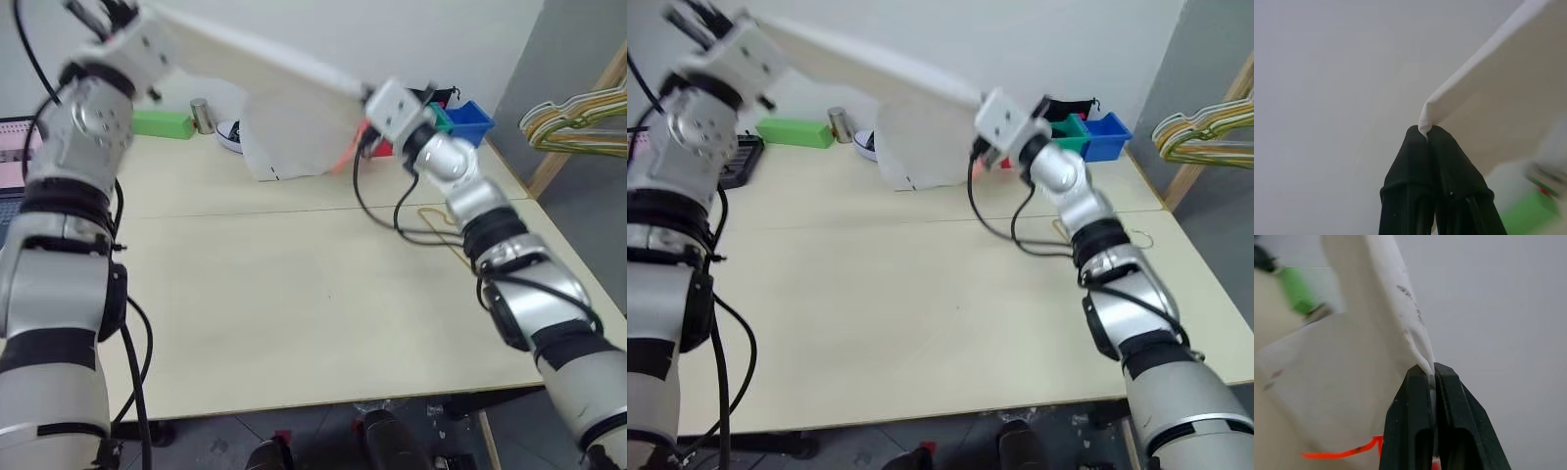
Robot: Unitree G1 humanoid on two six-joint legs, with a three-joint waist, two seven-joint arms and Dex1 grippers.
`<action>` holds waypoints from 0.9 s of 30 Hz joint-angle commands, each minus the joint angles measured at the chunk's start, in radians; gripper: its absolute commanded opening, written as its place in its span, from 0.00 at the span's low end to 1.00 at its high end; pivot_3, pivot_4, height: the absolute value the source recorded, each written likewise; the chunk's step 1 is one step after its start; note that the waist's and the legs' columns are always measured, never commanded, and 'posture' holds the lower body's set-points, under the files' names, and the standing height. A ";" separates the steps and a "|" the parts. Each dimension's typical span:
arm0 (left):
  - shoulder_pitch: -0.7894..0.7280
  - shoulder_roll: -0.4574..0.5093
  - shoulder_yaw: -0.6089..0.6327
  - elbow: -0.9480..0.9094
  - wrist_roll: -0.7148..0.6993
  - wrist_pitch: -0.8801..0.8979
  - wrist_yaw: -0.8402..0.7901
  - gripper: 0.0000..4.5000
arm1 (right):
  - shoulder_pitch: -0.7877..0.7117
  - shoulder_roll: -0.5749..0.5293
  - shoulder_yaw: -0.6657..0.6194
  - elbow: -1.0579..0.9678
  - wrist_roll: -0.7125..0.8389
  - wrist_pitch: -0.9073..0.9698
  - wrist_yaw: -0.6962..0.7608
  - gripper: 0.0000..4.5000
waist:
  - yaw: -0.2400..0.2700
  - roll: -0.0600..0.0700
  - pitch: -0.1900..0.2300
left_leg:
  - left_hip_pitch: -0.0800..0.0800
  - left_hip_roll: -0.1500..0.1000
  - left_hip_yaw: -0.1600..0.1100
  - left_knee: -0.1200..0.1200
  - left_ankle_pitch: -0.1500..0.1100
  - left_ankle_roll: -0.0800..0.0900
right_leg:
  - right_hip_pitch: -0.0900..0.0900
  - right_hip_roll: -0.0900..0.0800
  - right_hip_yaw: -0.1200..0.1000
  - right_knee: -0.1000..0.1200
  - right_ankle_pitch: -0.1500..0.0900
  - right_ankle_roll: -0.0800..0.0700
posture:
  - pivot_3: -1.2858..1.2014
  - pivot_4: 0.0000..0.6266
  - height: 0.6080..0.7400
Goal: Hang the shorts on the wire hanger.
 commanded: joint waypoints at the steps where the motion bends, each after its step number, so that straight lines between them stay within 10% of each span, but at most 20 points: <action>1: 0.454 0.187 0.091 -0.655 -0.315 0.452 -0.532 0.02 | 0.141 -0.043 0.016 -0.208 0.067 0.160 0.289 0.00 | -0.015 0.000 0.000 | 0.006 0.002 0.001 -0.002 0.000 0.000 | 0.004 0.000 0.001 0.000 0.000 0.000 | 0.46 0.09 1.00; 11: 0.812 0.372 0.220 -1.134 -0.477 0.773 -0.793 0.02 | 0.378 -0.104 0.068 -0.636 0.099 0.444 0.585 0.00 | 0.026 -0.001 0.003 | 0.027 0.011 -0.014 -0.002 0.006 0.007 | 0.025 0.018 -0.003 0.001 0.001 -0.019 | 0.47 0.08 1.00; 27: 1.119 0.475 0.249 -1.155 -0.429 0.525 -0.982 0.02 | 0.688 -0.329 0.152 -1.152 0.111 0.756 0.795 0.00 | 0.066 -0.001 0.002 | 0.029 0.022 -0.005 -0.002 0.006 0.007 | 0.026 0.021 -0.006 0.002 -0.007 -0.026 | 0.46 0.08 1.00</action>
